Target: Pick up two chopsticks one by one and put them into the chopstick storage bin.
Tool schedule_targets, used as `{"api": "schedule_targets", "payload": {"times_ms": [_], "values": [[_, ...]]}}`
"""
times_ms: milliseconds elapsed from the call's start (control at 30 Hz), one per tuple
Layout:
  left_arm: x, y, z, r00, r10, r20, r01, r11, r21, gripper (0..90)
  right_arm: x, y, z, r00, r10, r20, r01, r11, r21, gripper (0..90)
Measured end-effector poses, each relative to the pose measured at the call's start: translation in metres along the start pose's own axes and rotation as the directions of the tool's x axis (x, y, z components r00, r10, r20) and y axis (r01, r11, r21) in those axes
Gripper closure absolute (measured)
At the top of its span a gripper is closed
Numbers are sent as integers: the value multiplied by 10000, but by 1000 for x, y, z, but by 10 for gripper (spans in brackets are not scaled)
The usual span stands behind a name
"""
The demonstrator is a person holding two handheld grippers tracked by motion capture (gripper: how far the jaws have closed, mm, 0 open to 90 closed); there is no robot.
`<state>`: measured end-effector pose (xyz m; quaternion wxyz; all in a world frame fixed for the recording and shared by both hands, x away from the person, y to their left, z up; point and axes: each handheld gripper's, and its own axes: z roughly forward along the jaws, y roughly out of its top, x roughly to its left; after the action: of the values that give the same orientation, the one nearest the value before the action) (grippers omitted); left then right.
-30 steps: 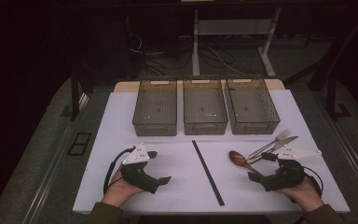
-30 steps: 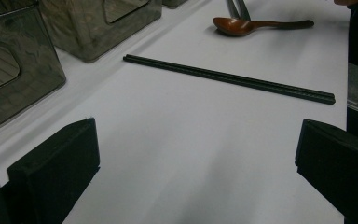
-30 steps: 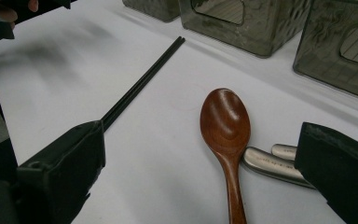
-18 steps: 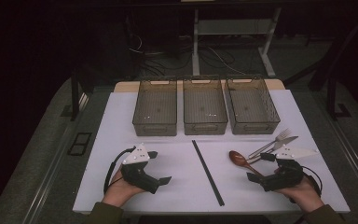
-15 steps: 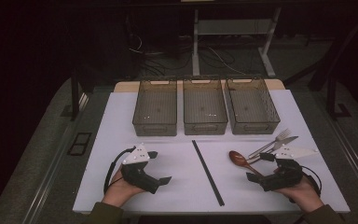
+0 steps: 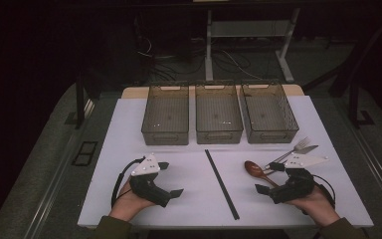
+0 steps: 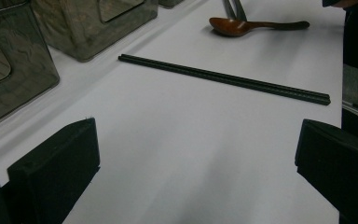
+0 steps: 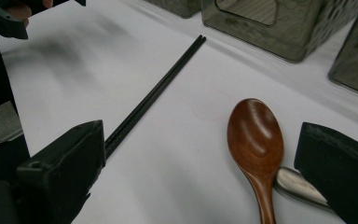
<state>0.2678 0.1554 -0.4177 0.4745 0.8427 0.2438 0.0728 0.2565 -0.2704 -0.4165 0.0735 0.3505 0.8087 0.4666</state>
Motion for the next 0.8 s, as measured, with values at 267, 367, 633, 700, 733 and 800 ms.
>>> {"api": "schedule_targets", "payload": {"times_ms": [267, 367, 633, 700, 733, 800], "values": [[-1, 1, 2, 10000, 51, 48, -51, 10000, -9, 0, 5, 3, 8, 9999, -119, -103, 122, 9995, 308, 21], [-2, 1, 2, 10000, 17, 85, -17, 10000, -9, 0, 6, 5, 9, 9999, -48, -149, 53, 9995, 308, 63], [-2, 1, 1, 10000, -26, 94, 26, 10000, -51, 0, 14, 10, 22, 9991, -131, -412, 156, 9980, 611, 141], [-2, 1, 2, 10000, -21, 91, 21, 10000, -57, 0, 17, 11, 23, 9987, -167, -481, 194, 9983, 555, 149], [-2, 1, 2, 10000, -16, 90, 16, 10000, -60, 0, 18, 12, 25, 9984, -154, -538, 186, 9981, 590, 153], [-2, 1, 2, 9999, -35, 99, 35, 10000, -79, 0, 19, 12, 26, 9982, -175, -571, 210, 9979, 608, 156]]}}
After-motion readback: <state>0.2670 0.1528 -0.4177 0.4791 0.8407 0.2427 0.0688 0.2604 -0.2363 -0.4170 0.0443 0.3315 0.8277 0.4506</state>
